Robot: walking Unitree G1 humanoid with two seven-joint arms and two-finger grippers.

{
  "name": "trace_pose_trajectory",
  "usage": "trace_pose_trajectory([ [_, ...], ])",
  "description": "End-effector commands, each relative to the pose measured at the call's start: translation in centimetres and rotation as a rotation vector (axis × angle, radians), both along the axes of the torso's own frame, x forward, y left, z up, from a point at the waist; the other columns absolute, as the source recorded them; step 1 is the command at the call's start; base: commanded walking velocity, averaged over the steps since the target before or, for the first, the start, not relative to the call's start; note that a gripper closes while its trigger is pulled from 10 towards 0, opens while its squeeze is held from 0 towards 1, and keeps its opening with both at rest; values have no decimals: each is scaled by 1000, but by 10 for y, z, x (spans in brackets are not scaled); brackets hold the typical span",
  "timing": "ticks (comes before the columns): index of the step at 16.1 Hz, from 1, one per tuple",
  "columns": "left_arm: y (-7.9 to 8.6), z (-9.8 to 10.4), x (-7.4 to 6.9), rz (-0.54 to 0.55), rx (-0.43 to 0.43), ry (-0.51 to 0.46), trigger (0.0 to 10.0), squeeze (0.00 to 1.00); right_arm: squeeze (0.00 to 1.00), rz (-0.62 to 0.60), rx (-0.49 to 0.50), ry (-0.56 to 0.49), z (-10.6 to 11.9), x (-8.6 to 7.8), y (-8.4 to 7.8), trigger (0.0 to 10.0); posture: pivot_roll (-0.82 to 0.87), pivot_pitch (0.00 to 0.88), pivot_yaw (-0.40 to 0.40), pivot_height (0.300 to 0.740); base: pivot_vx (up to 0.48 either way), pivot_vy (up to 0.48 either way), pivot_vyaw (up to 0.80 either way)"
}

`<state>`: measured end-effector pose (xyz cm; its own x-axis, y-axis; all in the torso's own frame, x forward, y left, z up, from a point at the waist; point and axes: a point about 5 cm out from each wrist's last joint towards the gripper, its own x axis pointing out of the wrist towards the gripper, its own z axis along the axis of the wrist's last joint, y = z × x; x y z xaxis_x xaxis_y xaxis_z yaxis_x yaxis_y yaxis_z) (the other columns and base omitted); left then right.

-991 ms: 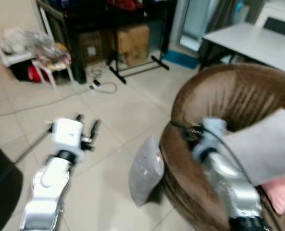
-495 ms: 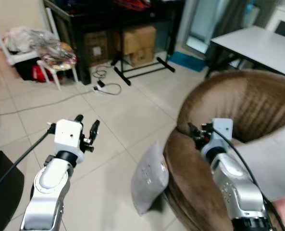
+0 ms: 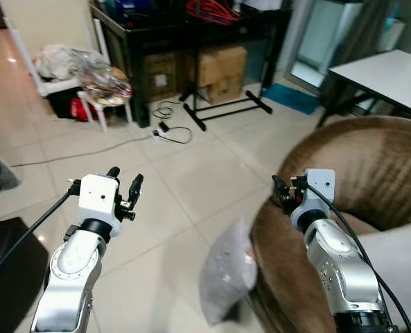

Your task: Move the pillow to the sofa from floor

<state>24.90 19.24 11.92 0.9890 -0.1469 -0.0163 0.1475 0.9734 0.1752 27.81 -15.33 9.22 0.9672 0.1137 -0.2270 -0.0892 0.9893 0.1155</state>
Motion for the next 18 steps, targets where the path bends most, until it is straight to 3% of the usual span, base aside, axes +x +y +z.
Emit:
trace_pose_trajectory([
  [1,3,1,2,5,10,-1,10000,0,0,11,5,-18,4,3,6,10000,-26,0,-53,740,296,0,0],
  [13,0,1,8,-7,15,-4,10000,0,0,-26,28,-27,7,7,4,10000,-46,0,-36,740,292,0,0],
  [18,1,1,9,36,22,-22,10000,0,0,-45,61,-23,7,8,1,10000,-44,0,-46,695,0,0,0],
])
